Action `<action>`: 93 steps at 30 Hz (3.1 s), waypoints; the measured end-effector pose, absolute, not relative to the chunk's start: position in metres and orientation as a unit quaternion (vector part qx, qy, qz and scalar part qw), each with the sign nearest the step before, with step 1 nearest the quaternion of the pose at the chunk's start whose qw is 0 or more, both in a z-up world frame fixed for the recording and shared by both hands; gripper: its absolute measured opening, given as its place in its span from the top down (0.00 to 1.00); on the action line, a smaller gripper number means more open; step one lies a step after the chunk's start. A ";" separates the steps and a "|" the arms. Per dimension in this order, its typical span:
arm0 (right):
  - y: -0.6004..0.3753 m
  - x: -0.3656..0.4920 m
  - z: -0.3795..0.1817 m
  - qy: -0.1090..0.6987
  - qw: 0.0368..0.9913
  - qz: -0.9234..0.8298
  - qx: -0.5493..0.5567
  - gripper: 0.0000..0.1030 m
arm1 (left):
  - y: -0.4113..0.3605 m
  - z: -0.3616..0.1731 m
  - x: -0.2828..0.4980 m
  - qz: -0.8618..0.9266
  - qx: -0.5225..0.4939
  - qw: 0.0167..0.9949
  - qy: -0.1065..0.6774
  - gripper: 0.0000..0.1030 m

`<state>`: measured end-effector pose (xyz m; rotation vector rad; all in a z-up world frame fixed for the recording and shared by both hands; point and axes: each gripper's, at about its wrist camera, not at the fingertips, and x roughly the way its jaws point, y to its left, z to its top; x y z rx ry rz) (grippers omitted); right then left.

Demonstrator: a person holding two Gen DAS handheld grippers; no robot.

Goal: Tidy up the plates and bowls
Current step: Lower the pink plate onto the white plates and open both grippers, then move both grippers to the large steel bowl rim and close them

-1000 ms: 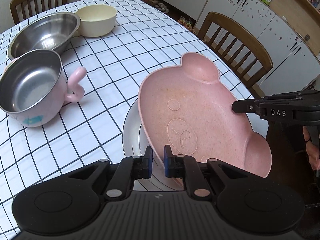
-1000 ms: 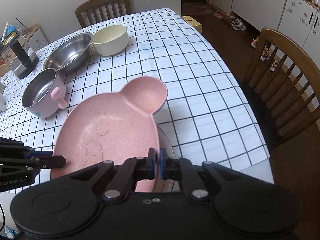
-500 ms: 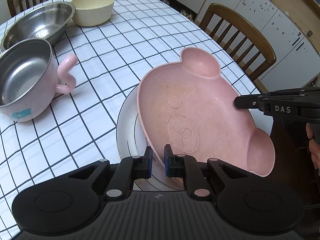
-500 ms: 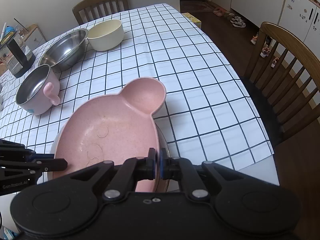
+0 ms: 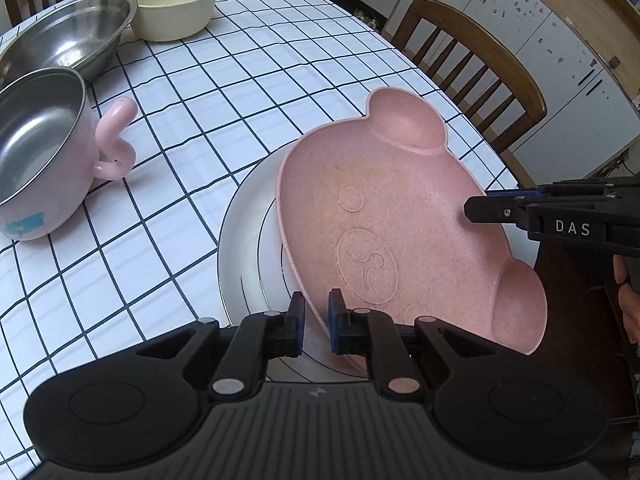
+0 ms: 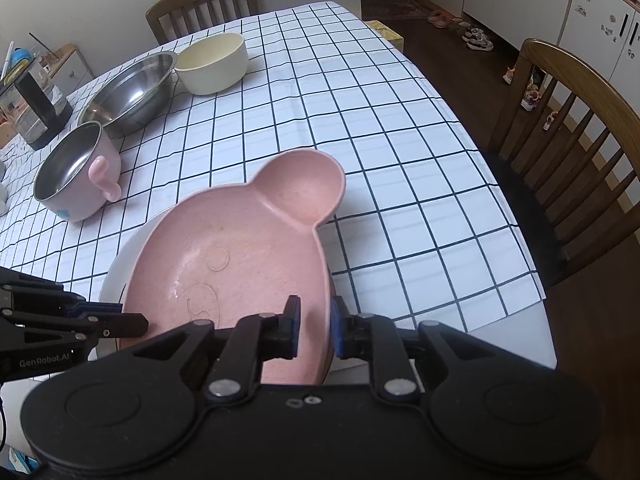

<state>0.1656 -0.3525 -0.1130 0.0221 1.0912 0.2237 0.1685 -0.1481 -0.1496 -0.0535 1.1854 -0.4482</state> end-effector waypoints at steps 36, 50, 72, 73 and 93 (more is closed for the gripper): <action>-0.292 0.092 -0.043 0.425 0.895 0.136 0.004 0.31 | -0.099 -0.065 0.106 -0.221 -0.026 0.884 0.410 0.32; -0.244 0.088 -0.010 0.378 0.908 0.181 -0.023 0.05 | -0.046 -0.029 0.100 -0.156 -0.040 0.922 0.352 0.21; -0.187 0.244 -0.005 0.366 0.906 0.210 -0.033 0.00 | 0.030 -0.011 0.247 0.028 -0.046 0.943 0.330 0.00; -0.185 0.252 -0.007 0.370 0.905 0.209 -0.032 0.00 | 0.034 -0.014 0.257 0.032 -0.047 0.942 0.332 0.00; -0.134 0.375 -0.097 0.477 0.863 0.168 -0.004 0.19 | 0.080 -0.113 0.391 0.095 -0.089 0.877 0.462 0.01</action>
